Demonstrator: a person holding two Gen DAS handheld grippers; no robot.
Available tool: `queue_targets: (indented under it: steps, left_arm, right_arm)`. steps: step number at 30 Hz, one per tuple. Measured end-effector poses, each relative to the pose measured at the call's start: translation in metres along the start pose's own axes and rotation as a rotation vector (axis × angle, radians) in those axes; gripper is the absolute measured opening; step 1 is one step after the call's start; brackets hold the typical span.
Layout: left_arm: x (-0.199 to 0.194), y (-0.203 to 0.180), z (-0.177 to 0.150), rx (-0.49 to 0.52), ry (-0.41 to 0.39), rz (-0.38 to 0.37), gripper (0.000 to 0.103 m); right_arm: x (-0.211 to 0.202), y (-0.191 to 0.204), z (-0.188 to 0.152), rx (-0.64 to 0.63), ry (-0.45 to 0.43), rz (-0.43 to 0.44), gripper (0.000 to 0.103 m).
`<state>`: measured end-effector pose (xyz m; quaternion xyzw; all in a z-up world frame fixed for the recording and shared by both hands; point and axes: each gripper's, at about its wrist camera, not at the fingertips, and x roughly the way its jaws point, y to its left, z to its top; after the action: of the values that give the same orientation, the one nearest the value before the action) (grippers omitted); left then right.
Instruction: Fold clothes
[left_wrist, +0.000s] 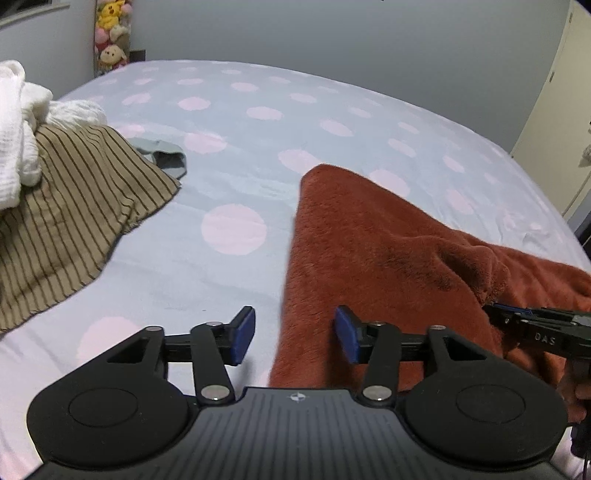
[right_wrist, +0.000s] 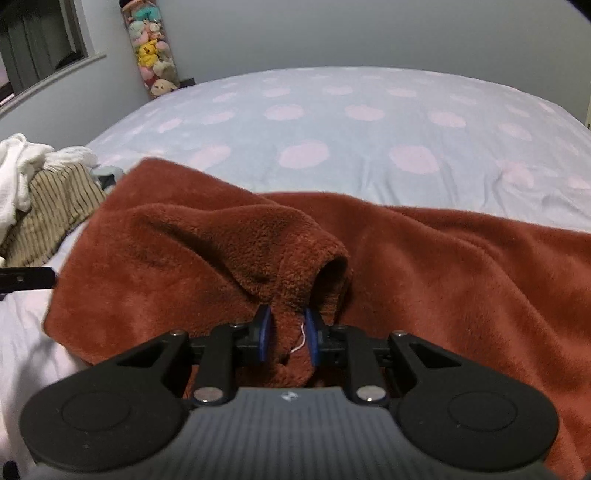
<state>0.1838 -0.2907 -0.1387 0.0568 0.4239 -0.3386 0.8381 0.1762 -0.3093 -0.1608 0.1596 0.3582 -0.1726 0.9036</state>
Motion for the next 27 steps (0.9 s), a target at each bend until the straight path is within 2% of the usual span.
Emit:
queue_targets:
  steps: [3,8,11,14,17,19,21,22,27]
  left_arm:
    - [0.008,0.001,0.000,0.002,0.029,-0.003,0.047]
    - [0.018,0.005,0.001,-0.003,0.061,-0.003,0.049]
    - [0.023,0.007,0.004,0.008,0.081,-0.017,0.053]
    - [0.030,0.011,0.008,0.026,0.115,-0.036,0.054]
    - [0.035,0.012,0.010,0.033,0.135,-0.052,0.054]
    - [0.037,0.012,0.011,0.037,0.142,-0.059,0.054]
    - [0.039,0.011,0.011,0.042,0.148,-0.066,0.054]
    - [0.041,0.011,0.010,0.040,0.152,-0.070,0.054]
    - [0.047,0.013,0.009,-0.004,0.166,-0.090,0.054]
  right_arm:
    - [-0.016,-0.016,0.001,0.031,-0.021,-0.014,0.032]
    - [-0.043,-0.043,0.002,0.083,-0.056,-0.037,0.035]
    - [-0.059,-0.059,0.003,0.114,-0.076,-0.051,0.050]
    - [-0.075,-0.076,0.004,0.145,-0.097,-0.066,0.054]
    - [-0.095,-0.130,-0.004,0.211,-0.096,-0.183,0.056]
    - [-0.109,-0.169,-0.009,0.238,-0.080,-0.298,0.057]
    - [-0.120,-0.205,-0.016,0.280,-0.056,-0.358,0.060]
    - [-0.125,-0.222,-0.019,0.304,-0.044,-0.380,0.066]
    - [-0.121,-0.278,-0.036,0.386,0.022,-0.363,0.072]
